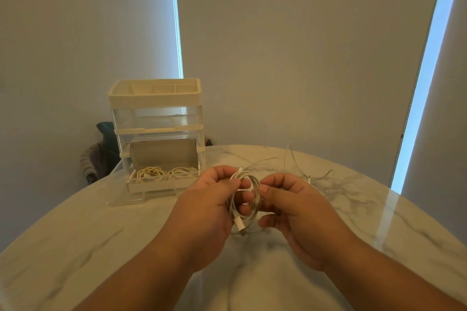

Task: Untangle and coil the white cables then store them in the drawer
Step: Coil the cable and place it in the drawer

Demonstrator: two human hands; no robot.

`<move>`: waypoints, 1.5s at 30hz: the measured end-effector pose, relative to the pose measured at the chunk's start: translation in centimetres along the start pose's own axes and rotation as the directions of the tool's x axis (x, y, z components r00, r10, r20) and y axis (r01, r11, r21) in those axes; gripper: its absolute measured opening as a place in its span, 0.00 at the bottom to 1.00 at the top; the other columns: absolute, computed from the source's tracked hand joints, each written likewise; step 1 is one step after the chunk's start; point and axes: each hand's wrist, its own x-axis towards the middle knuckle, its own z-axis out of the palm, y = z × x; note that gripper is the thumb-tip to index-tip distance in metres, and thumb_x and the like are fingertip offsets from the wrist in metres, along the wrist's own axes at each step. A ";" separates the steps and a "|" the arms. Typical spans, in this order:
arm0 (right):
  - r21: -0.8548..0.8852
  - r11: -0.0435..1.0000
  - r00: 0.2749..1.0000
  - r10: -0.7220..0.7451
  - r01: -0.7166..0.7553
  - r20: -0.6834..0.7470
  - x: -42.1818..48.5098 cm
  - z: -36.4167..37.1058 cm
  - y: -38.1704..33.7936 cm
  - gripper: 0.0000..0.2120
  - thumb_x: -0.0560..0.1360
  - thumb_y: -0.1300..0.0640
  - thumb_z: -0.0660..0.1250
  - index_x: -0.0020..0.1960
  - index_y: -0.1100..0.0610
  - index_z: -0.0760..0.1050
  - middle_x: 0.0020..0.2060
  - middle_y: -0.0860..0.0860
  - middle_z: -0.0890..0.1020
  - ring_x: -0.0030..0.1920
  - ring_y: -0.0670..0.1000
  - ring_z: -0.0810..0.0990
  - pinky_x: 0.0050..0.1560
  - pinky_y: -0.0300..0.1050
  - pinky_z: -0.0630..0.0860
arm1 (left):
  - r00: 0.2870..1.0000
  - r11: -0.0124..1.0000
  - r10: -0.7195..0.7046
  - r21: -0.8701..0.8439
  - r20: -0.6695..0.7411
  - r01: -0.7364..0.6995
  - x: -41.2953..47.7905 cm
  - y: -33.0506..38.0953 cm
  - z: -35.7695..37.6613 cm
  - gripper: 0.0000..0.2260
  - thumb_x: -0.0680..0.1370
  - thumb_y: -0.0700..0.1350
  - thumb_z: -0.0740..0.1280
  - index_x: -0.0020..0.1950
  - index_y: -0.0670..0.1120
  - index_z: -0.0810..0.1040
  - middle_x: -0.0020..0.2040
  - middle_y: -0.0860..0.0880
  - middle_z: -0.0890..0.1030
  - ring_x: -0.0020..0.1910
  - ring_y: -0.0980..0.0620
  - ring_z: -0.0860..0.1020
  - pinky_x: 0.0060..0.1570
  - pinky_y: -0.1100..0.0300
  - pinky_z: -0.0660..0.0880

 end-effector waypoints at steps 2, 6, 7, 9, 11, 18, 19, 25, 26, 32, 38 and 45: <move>0.042 0.999 1.000 0.013 -0.013 0.008 -0.2 0.1 0.0 0.08 0.77 0.64 0.67 0.56 0.59 0.76 0.45 0.60 0.86 0.42 0.55 0.84 0.39 0.50 0.76 | 1.000 0.997 -0.018 -0.071 0.004 0.018 0.1 0.0 0.1 0.07 0.81 0.35 0.59 0.55 0.40 0.75 0.38 0.43 0.82 0.35 0.50 0.81 0.34 0.58 0.78; 0.026 0.999 0.999 0.035 -0.036 0.013 -0.3 0.4 0.0 0.07 0.79 0.67 0.63 0.56 0.61 0.77 0.44 0.61 0.86 0.41 0.56 0.84 0.36 0.49 0.77 | 0.999 1.000 -0.002 -0.002 -0.041 0.002 0.2 -0.2 -0.1 0.06 0.80 0.35 0.62 0.54 0.41 0.76 0.40 0.42 0.83 0.40 0.48 0.81 0.41 0.54 0.78; 0.014 0.999 0.999 0.034 -0.034 -0.004 -0.2 0.4 0.1 0.07 0.79 0.68 0.64 0.55 0.61 0.77 0.43 0.60 0.86 0.40 0.55 0.84 0.34 0.48 0.77 | 0.997 0.994 0.030 0.107 -0.068 -0.023 0.2 -0.2 -0.3 0.06 0.79 0.35 0.63 0.53 0.42 0.77 0.41 0.43 0.84 0.41 0.48 0.81 0.41 0.53 0.78; 0.000 1.000 0.999 0.027 -0.027 -0.041 0.0 0.1 0.0 0.06 0.78 0.68 0.65 0.53 0.61 0.78 0.40 0.59 0.85 0.38 0.54 0.83 0.31 0.45 0.75 | 0.992 0.962 0.077 0.268 -0.104 -0.047 0.4 -0.3 -0.8 0.06 0.78 0.37 0.67 0.52 0.45 0.78 0.44 0.42 0.85 0.43 0.47 0.80 0.42 0.52 0.76; -0.028 1.000 0.998 0.012 -0.014 -0.057 0.1 -0.2 -0.1 0.06 0.77 0.67 0.66 0.52 0.61 0.79 0.40 0.59 0.85 0.38 0.54 0.81 0.31 0.45 0.74 | 0.991 0.967 0.059 0.255 -0.117 -0.027 0.4 -0.2 -0.9 0.07 0.76 0.37 0.69 0.52 0.46 0.77 0.47 0.39 0.85 0.42 0.47 0.79 0.41 0.52 0.74; -0.024 0.999 0.997 -0.022 0.021 -0.068 0.5 -0.7 -0.3 0.06 0.76 0.69 0.67 0.51 0.63 0.80 0.40 0.60 0.85 0.36 0.53 0.80 0.38 0.49 0.75 | 0.982 0.982 -0.186 0.017 -0.015 0.186 0.0 0.1 -0.7 0.09 0.79 0.42 0.64 0.57 0.40 0.78 0.44 0.42 0.82 0.35 0.51 0.78 0.35 0.58 0.73; -0.026 0.999 0.998 -0.022 0.020 -0.067 0.5 -0.8 -0.4 0.06 0.76 0.69 0.67 0.51 0.63 0.80 0.40 0.61 0.85 0.36 0.54 0.80 0.38 0.49 0.75 | 0.974 0.974 -0.226 0.003 0.002 0.226 0.0 0.3 -0.8 0.11 0.80 0.43 0.63 0.58 0.40 0.79 0.45 0.43 0.82 0.34 0.51 0.78 0.34 0.59 0.73; -0.032 0.999 1.000 -0.003 0.002 -0.028 0.5 -0.8 -0.4 0.06 0.75 0.70 0.67 0.51 0.65 0.81 0.39 0.60 0.85 0.35 0.53 0.80 0.32 0.44 0.75 | 0.966 0.964 -0.258 -0.065 0.008 0.258 0.3 0.0 -1.2 0.11 0.80 0.41 0.64 0.61 0.40 0.77 0.43 0.45 0.81 0.34 0.53 0.78 0.35 0.60 0.73; -0.021 1.000 1.000 0.000 -0.001 -0.028 0.5 -0.8 -0.4 0.06 0.75 0.70 0.67 0.51 0.65 0.80 0.40 0.61 0.85 0.36 0.54 0.80 0.34 0.46 0.76 | 0.960 0.955 -0.279 -0.090 0.032 0.281 0.3 0.0 -1.2 0.11 0.80 0.40 0.64 0.60 0.39 0.78 0.43 0.45 0.81 0.35 0.53 0.78 0.34 0.61 0.74; 0.041 0.999 0.999 0.031 -0.030 -0.031 0.7 -0.9 -0.5 0.07 0.76 0.70 0.66 0.52 0.66 0.80 0.44 0.64 0.85 0.42 0.59 0.80 0.44 0.51 0.78 | 0.947 0.947 -0.285 -0.107 0.150 0.302 0.0 0.6 -1.4 0.07 0.74 0.38 0.67 0.47 0.38 0.83 0.42 0.41 0.83 0.36 0.51 0.81 0.36 0.61 0.80; 0.038 0.999 0.999 0.018 -0.017 -0.030 0.8 -1.1 -0.6 0.07 0.76 0.71 0.65 0.51 0.66 0.81 0.40 0.61 0.84 0.37 0.55 0.78 0.38 0.48 0.74 | 0.974 0.972 -0.228 -0.051 0.005 0.228 0.3 0.6 -1.6 0.11 0.68 0.40 0.70 0.48 0.41 0.77 0.41 0.42 0.83 0.34 0.52 0.80 0.32 0.62 0.79; 0.074 0.997 0.999 0.024 -0.022 -0.032 0.8 -1.3 -0.6 0.07 0.76 0.71 0.66 0.52 0.66 0.81 0.40 0.61 0.84 0.35 0.52 0.80 0.34 0.41 0.80 | 0.958 0.960 -0.281 0.025 0.059 0.280 0.0 0.8 -1.6 0.13 0.72 0.45 0.70 0.55 0.41 0.82 0.47 0.43 0.84 0.39 0.51 0.80 0.38 0.59 0.78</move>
